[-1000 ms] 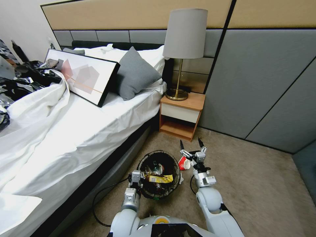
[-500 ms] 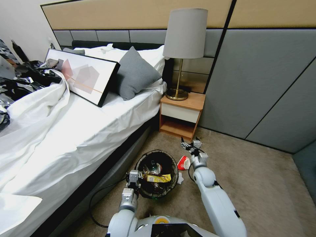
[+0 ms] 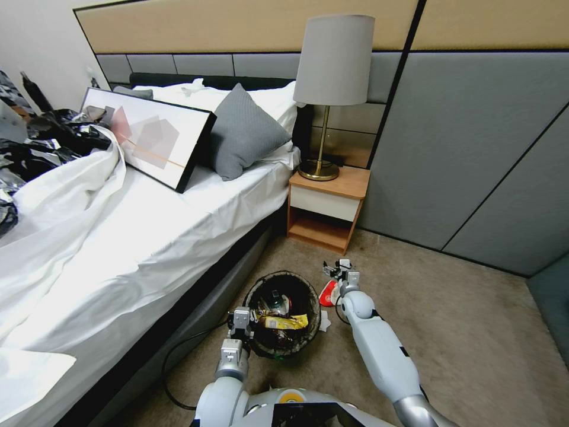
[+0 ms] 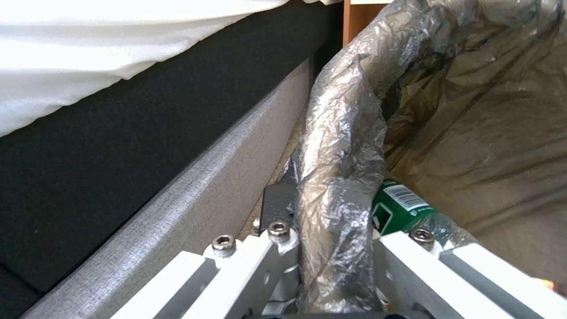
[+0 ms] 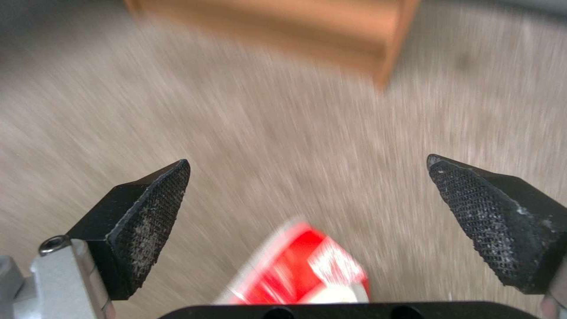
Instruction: Pick up the trash bin, then pick up the garbage from the floor and place it into the trash bin.
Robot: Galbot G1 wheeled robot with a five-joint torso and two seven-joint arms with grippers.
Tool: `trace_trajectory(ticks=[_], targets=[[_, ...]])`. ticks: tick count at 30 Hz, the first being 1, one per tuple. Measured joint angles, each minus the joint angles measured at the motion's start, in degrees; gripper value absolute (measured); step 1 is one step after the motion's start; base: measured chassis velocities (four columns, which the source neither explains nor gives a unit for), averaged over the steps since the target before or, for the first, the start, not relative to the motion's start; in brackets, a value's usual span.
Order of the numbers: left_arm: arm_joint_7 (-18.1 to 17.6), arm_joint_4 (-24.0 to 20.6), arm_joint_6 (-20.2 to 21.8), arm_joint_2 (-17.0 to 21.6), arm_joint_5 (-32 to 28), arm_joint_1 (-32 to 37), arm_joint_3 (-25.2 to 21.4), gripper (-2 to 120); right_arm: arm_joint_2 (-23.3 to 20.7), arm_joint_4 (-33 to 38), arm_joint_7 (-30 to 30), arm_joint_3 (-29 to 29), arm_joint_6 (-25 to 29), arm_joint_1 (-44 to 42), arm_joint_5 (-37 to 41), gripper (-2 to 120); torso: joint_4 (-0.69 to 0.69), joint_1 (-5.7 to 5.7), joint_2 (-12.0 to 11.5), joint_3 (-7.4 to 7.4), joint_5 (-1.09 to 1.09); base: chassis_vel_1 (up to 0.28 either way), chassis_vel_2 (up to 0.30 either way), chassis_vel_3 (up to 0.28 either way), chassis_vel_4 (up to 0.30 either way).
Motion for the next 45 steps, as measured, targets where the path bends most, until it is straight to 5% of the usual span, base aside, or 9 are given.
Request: trace_trajectory(ticks=[28, 45], targets=[[-0.1, -0.5, -0.1, -0.1, 0.0, 0.4, 0.4, 1, 1.9, -14.0, -3.5, 2.5, 2.7, 2.2, -1.3, 100, 0.01, 0.0, 0.0, -0.01, -0.01, 0.0, 0.0, 0.0, 0.0], [-0.1, -0.2, -0.2, 0.0, 0.2, 0.3, 0.8, 1, 2.4, -13.8, -4.5, 2.6, 4.3, 0.5, -1.1, 44, -0.01, 0.0, 0.0, -0.01, -0.03, 0.0, 0.0, 0.0, 0.0]])
